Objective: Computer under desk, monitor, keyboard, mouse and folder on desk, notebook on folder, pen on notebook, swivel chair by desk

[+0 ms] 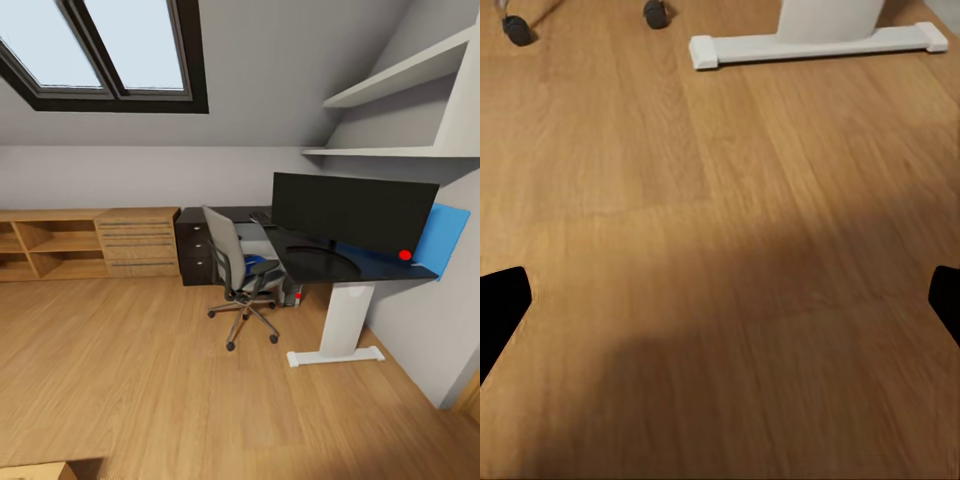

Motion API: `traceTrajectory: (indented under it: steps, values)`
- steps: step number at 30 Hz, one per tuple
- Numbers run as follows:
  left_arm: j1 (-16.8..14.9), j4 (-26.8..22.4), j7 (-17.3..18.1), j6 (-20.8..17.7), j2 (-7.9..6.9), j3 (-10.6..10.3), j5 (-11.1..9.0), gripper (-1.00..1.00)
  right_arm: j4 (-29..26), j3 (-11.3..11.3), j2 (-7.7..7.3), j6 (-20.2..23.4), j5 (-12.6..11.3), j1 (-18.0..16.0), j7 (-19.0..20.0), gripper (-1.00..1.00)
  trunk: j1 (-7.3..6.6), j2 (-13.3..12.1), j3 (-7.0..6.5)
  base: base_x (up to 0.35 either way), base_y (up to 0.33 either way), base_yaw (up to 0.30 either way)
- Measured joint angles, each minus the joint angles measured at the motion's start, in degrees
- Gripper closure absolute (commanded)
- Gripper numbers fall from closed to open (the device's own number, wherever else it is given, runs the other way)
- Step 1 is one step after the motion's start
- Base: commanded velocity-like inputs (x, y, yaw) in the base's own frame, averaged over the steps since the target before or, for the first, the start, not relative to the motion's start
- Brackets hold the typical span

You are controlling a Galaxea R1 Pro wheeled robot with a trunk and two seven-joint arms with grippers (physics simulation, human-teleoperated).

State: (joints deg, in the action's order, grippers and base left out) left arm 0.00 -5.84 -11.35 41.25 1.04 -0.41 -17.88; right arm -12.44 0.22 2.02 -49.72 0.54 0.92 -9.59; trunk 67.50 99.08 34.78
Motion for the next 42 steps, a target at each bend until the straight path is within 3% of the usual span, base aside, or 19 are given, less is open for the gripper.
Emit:
traceTrajectory:
  steps: [8, 10, 12, 14, 15, 17, 18, 19, 20, 22, 23, 24, 25, 26, 28, 32, 36, 42]
  values:
    - [0.0, -1.5, 0.1, -0.1, -0.15, 0.0, 0.1, -1.00, 0.0, 0.0, -0.01, -0.1, 0.0, 0.0, 0.0, -1.00, 1.77, 3.2, 1.43, 0.013, 0.040, 0.071]
    - [0.0, -6.5, 0.3, -0.4, -0.14, 0.0, 0.0, -1.00, -0.1, 0.0, -0.05, -0.1, 0.0, 0.0, 0.1, -1.00, 2.21, 4.0, 1.79, 0.001, 0.003, 0.005]
    - [0.0, -11.3, 0.4, -3.4, -0.14, -0.1, -0.1, -1.00, -0.6, 0.0, -0.07, 0.1, 0.0, 0.0, 0.1, -1.00, 2.65, 4.8, 2.15, 0.000, 0.001, 0.002]
    - [0.0, -18.6, 0.2, -11.9, -0.19, -0.1, 0.1, -1.00, -2.8, 0.0, 0.01, 0.2, 0.0, -0.1, 0.0, -1.00, 3.09, 5.6, 2.50, 0.000, 0.000, 0.001]
    - [-0.1, -26.1, -0.1, -24.3, -0.31, 0.0, 0.3, -1.00, -5.7, 0.0, 0.19, 1.0, 0.0, -0.4, 0.0, -1.00, 3.31, 6.0, 2.67, 0.000, 0.000, 0.000]
    - [0.0, -31.8, -0.3, -31.3, -0.33, 0.0, 0.4, -1.00, -6.9, -0.1, 0.23, 2.3, -0.1, -0.6, -0.1, -1.00, 3.74, 6.8, 3.05, 0.000, 0.000, 0.000]
    - [-0.1, -37.2, -0.3, -39.6, -0.28, 0.0, 0.5, -1.00, -8.0, 0.0, 0.24, 4.8, -0.1, -1.4, -0.1, -1.00, 3.97, 7.2, 3.20, 0.000, 0.000, 0.000]
    - [-0.1, -40.2, -0.3, -43.4, -0.22, 0.0, 0.3, -1.00, -8.4, 0.0, 0.25, 6.2, 0.0, -2.4, -0.2, -1.00, 4.19, 7.6, 3.38, 0.000, 0.000, 0.000]
    - [-2.2, -45.3, -0.7, -50.3, 1.06, 0.0, 0.3, -1.00, -9.2, 0.0, 0.27, 7.2, 0.0, -5.1, -0.2, -1.00, 4.41, 8.0, 3.58, 0.000, 0.000, 0.000]
    - [-6.7, -46.0, -1.7, -52.4, 1.81, 0.0, 0.4, -1.00, -9.5, 0.0, 0.47, 7.7, 0.0, -6.4, -0.2, -1.00, 4.85, 8.8, 3.91, 0.000, 0.000, 0.000]
    - [-11.3, -46.5, -3.8, -61.2, 4.28, 0.0, 0.4, -1.00, -8.9, 0.1, 2.47, 21.3, 0.2, -10.7, -0.2, -1.00, 5.07, 9.2, 4.13, 0.000, 0.000, 0.000]
    - [-19.2, -46.5, -4.0, -62.7, 4.97, 0.0, 0.6, -1.00, -8.8, 0.0, 2.76, 25.8, 0.1, -18.6, -0.3, -1.00, 5.29, 9.6, 4.28, 0.000, 0.000, 0.000]
    - [-21.7, -46.5, -4.1, -63.2, 5.29, 0.0, 0.6, -1.00, -8.7, 0.0, 2.85, 27.8, 0.2, -27.6, -0.3, -1.00, 5.51, 10.0, 4.44, 0.000, 0.000, 0.000]
    - [-22.0, -46.5, -4.3, -64.0, 6.01, 0.0, 0.6, -1.00, -8.5, 0.0, 3.04, 31.3, 0.2, -31.8, -0.3, -1.00, 5.73, 10.4, 4.63, 0.000, 0.000, 0.000]
    - [-23.6, -46.5, -5.0, -64.5, 6.80, -0.1, 0.6, -1.00, -8.4, 0.0, 3.39, 34.7, 0.1, -33.0, -0.2, -1.00, 6.16, 11.2, 5.00, 0.000, 0.000, 0.000]
    - [-26.6, -46.7, -8.8, -65.3, 8.73, -0.1, 0.4, -1.00, -8.2, 0.0, 5.15, 41.4, 0.0, -40.4, -0.2, -1.00, 7.04, 12.8, 5.71, 0.000, 0.000, 0.000]
    - [-27.2, -47.7, -9.7, -65.4, 8.96, -0.8, 0.4, -1.00, -8.1, -0.1, 5.90, 43.1, -0.2, -43.1, -0.2, -1.00, 7.92, 14.4, 6.44, 0.000, 0.000, 0.000]
    - [-27.4, -48.3, -10.0, -65.5, 8.96, -2.3, 0.3, -1.00, -7.6, -0.1, 5.92, 43.4, -0.2, -43.8, -0.2, -1.00, 9.24, 16.8, 7.52, 0.000, 0.000, 0.000]
